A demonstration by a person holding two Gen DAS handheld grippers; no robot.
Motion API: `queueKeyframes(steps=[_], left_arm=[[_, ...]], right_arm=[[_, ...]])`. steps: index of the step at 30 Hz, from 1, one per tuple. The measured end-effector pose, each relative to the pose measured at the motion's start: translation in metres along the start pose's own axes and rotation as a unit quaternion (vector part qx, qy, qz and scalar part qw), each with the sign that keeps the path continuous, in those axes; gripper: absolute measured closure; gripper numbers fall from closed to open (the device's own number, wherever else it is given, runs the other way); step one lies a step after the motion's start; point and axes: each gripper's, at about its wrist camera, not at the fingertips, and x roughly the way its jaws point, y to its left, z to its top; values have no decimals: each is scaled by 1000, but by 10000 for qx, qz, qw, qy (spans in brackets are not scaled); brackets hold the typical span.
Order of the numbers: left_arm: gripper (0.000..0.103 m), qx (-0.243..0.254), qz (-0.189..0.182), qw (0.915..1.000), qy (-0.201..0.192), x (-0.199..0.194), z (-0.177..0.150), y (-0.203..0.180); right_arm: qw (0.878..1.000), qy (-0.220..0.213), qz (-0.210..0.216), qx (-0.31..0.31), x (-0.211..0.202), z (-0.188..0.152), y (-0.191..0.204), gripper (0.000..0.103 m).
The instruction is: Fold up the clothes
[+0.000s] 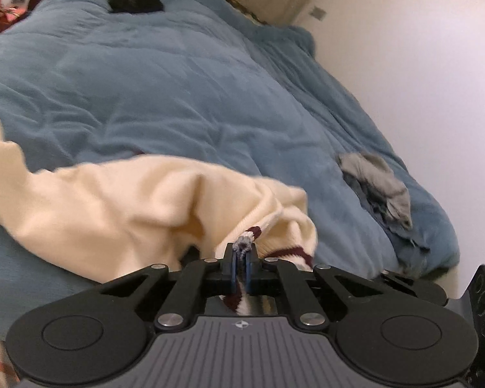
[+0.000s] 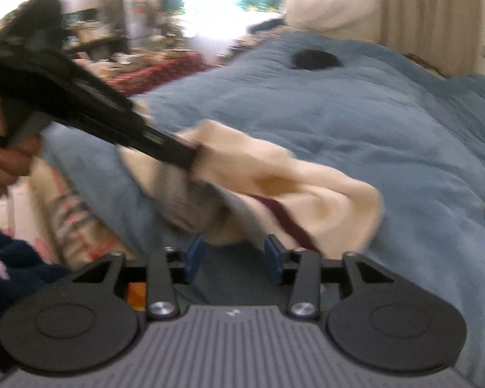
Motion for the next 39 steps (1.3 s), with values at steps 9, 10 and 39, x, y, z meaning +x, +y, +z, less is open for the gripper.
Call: queueKeyframes(steps=[9,10,39], left_arm=[[98,-382,258,9980,-426,-45,4,24],[98,-411,300,9976,-463,-50,3,27],[92,-745,283,9964,293,-76,-35,41]], right_arm=[[9978,286,-543,267,43,-22,-29,37],[9975,275,-572,305,49,-22,-29,57],[9979,526,-113,359,-31,-39,-41,78]])
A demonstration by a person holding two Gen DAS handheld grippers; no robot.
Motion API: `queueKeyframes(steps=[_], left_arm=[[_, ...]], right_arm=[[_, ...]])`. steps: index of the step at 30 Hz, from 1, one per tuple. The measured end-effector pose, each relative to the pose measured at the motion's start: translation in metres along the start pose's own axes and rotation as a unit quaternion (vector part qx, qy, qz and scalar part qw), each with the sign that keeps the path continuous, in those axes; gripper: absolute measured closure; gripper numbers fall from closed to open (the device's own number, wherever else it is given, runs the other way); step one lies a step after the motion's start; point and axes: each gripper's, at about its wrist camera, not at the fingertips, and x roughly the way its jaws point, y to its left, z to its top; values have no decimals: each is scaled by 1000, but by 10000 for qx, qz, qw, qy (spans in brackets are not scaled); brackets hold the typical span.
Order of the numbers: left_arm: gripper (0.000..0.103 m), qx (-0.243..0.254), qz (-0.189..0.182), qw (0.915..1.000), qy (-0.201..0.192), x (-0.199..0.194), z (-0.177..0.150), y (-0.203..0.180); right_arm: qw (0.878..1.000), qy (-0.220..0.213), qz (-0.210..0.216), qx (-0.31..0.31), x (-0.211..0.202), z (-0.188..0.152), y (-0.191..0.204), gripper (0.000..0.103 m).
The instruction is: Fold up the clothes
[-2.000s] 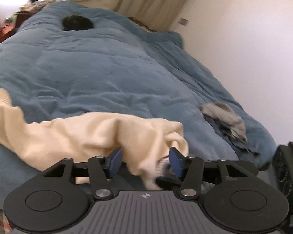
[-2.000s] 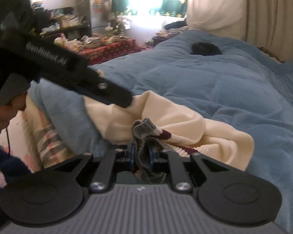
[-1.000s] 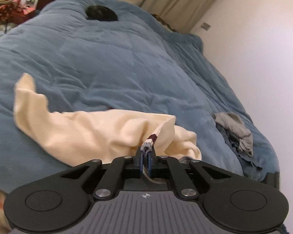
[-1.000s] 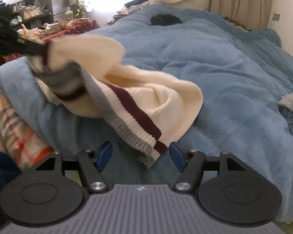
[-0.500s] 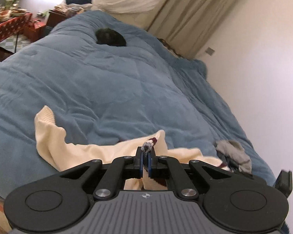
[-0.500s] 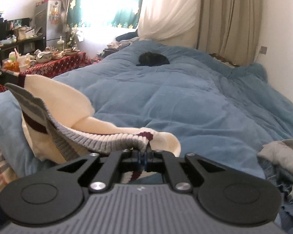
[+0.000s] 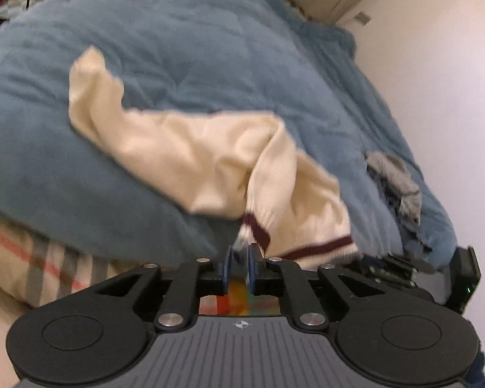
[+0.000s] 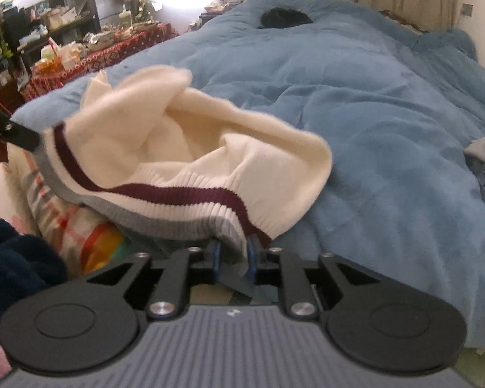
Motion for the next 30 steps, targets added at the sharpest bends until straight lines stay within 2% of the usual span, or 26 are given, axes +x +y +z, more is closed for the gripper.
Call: queueKeyframes(steps=[1,3,7,8,11,13,14,16,17,19,23,27,30], left_arm=[[89,83,-9,9999,-89,-3,6,-4],[71,292,-22,9992,-277,-5,18,-12],[58,896,-74,9943,-566,12,50,-35],[55,1011,-69,9933,-560,23,60,-41],[55,1115,-254,9931,-247,63,85,-53],[55,1290,-123,9916,-27,89,93,-61],[56,1376,-58,9904,83,102,97,-65],[66,1414,92,9897,227,116,100,-66],[91,1392,121,9898,273,120,99,-65],[93,1297,94,9911,283,115,97,-58],[95,1103,151,9937,135,76,82,-39],[97,676,254,9972,171,35,55,-14],[98,464,578,9971,152,8,28,4]], right_arm=[[10000,-50,-43,-45,-6,3,-1,77],[9997,-154,-106,-160,-13,12,-2,72],[9985,-353,-147,-402,-19,35,-1,68],[9981,-390,-150,-457,-20,40,-1,68],[9973,-477,-148,-531,-27,53,-4,63],[9975,-492,-146,-484,-32,55,-9,60],[9976,-492,-176,-450,-33,56,-11,59],[9978,-473,-270,-388,-37,55,-15,59],[9978,-462,-311,-359,-39,55,-17,59],[9979,-443,-357,-298,-44,55,-22,58],[9980,-471,-308,-290,-40,62,-27,57],[9972,-528,10,-527,-13,84,-17,57],[9951,-543,429,-713,12,104,-3,56]])
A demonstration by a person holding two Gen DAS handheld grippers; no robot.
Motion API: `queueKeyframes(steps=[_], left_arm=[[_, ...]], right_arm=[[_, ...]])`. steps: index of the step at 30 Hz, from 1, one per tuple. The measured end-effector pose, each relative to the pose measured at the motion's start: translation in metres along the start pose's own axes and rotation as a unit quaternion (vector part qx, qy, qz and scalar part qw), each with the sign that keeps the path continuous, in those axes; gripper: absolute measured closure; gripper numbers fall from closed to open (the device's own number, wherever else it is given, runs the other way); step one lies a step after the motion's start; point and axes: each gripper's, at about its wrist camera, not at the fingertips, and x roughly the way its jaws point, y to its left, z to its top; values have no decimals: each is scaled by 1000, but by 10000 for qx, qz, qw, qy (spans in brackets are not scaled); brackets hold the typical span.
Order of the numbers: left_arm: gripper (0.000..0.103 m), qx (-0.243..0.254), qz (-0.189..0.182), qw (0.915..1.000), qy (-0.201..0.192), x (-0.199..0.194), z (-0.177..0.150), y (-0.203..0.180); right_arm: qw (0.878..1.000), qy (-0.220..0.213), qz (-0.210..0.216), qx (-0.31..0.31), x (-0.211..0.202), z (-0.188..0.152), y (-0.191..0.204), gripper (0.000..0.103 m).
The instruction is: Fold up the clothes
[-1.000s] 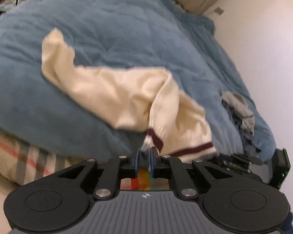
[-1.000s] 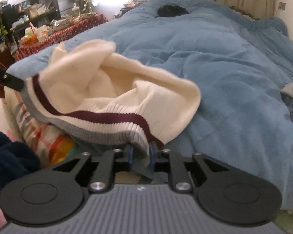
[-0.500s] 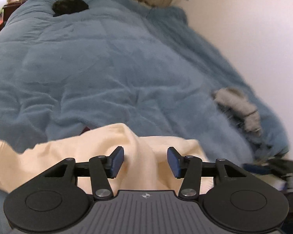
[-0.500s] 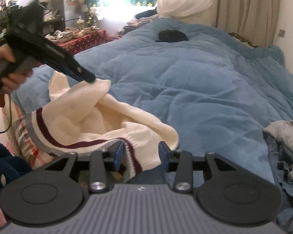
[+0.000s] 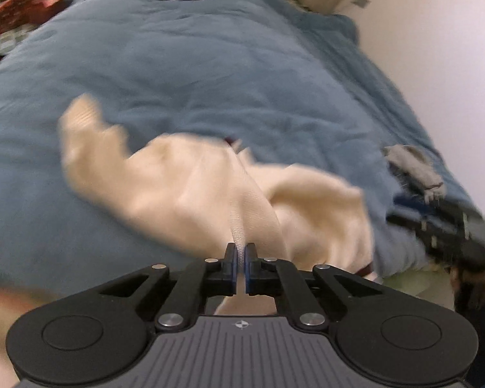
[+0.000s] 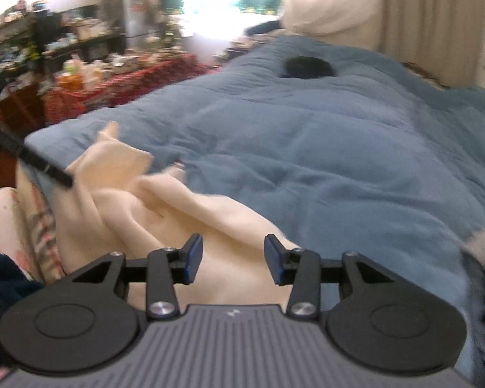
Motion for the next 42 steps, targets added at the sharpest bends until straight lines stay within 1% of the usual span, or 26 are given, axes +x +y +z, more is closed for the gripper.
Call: queueKeyframes(steps=[2,4,5,7,8,9,10,11,13,16,18,20,22,23,24,25,27,28,29,30,31,32,34,36,39,42], left_arm=[[99,-273,123,9995,21,-10,-18,15],[98,-594,179,9981,69,-14,-35,30],[98,-742,198,9970,82,-16,-42,37],[98,-1001,97,9948,150,-17,-53,47],[98,-1076,40,9941,142,-18,-55,49],[98,-1092,10,9940,120,-20,-56,49],[97,-1108,-21,9938,97,-22,-56,48],[96,-1123,-50,9936,74,-23,-56,48],[93,-1028,40,9947,-32,-27,-49,45],[89,-783,111,9966,-213,-26,-29,46],[80,-598,163,9976,-304,-20,-11,44],[78,-396,200,9982,-407,-14,9,41],[66,-150,182,9985,-492,-3,31,36],[55,-33,184,9985,-524,4,39,34],[47,116,177,9984,-524,15,48,30],[47,211,186,9985,-467,25,54,27],[47,350,140,9990,-249,49,64,22],[49,355,78,9992,-144,58,66,21],[55,361,-51,9993,-43,65,67,20],[78,351,-182,9992,24,71,66,20],[95,299,-281,9991,66,73,65,21],[95,239,-344,9991,104,72,63,23],[95,235,-253,9994,-65,60,58,26],[95,165,-106,9995,-261,38,50,36],[95,-296,68,9987,-412,6,32,64],[95,-840,229,9957,-307,-13,5,94]], right_arm=[[9996,27,254,-149,21,11,9,51],[9981,115,400,-462,46,21,25,46],[9969,167,382,-660,58,24,33,45],[9939,304,251,-1030,83,26,46,46],[9921,381,197,-1180,95,27,51,54],[9912,476,171,-1221,103,26,53,67],[9910,565,153,-1203,109,25,53,91],[9909,642,152,-1173,113,24,53,91],[9913,717,188,-1084,105,18,51,92],[9919,813,201,-959,88,6,48,93],[9932,849,199,-769,73,-6,47,93],[9941,872,200,-609,62,-16,49,94],[9947,900,198,-452,53,-25,54,94],[9949,914,196,-373,49,-29,56,94],[9951,928,195,-294,44,-34,58,94],[9952,936,195,-210,40,-38,59,94],[9956,914,180,-44,34,-41,60,94],[9958,906,166,24,32,-42,60,94],[9958,897,149,85,30,-43,60,94],[9959,889,125,128,28,-44,60,94],[9960,878,95,163,27,-44,59,94],[9961,859,49,179,26,-42,59,94],[9962,833,-53,228,25,-39,53,95],[9959,831,-170,307,23,-36,44,95],[9950,896,-267,345,20,-34,32,95],[9948,935,-83,383,19,-35,31,93]])
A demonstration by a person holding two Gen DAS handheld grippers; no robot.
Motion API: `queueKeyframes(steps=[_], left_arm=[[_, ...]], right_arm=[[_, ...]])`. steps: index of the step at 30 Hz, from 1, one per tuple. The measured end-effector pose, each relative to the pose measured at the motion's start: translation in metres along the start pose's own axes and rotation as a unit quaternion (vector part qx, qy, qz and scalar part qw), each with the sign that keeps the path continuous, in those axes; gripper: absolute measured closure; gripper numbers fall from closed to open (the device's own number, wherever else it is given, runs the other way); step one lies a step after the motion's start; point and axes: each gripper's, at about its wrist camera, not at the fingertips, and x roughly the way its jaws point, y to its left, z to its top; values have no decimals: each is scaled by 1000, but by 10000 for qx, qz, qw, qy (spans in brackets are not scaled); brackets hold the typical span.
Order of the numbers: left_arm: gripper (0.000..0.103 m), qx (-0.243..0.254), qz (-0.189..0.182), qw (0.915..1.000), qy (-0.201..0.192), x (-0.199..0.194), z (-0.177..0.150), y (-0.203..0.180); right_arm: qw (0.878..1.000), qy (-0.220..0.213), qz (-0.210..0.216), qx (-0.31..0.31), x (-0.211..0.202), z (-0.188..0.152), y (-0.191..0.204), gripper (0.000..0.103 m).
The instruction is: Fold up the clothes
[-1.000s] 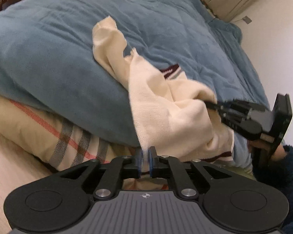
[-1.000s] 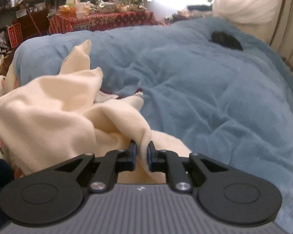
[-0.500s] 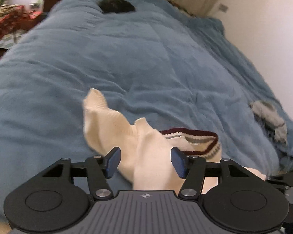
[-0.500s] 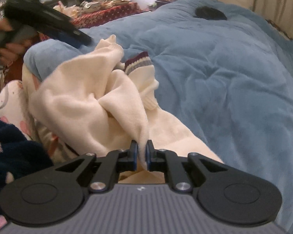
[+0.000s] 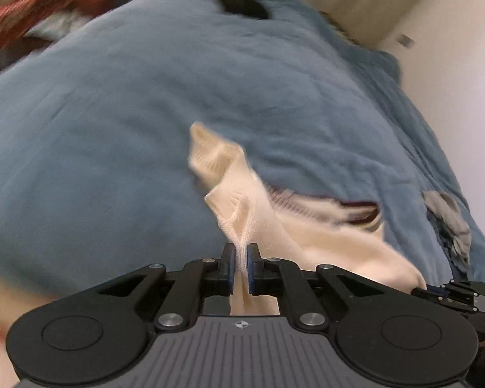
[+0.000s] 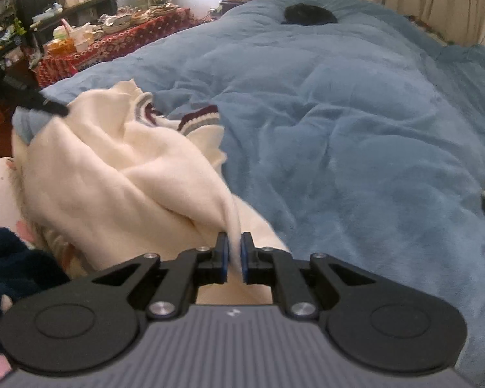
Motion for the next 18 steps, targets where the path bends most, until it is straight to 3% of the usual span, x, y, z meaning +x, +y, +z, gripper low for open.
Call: queueKeyframes(steps=[2,8,11,14,18], left_arm=[[95,-275,110,9995,141,-3,-16,15],[95,-471,166,9987,92,-3,-34,22],[95,-330,164,9993,45,-4,-33,18],[94,-361,117,9993,77,0,-31,18],[91,-337,195,9992,22,-1,-28,22]], right_arm=[[9998,-61,188,16,-2,1,3,78],[9967,-529,613,-17,-18,27,6,63],[9973,-591,413,-165,-2,49,3,61],[9985,-326,402,-152,40,64,-5,61],[9965,-36,834,-10,90,69,-12,61]])
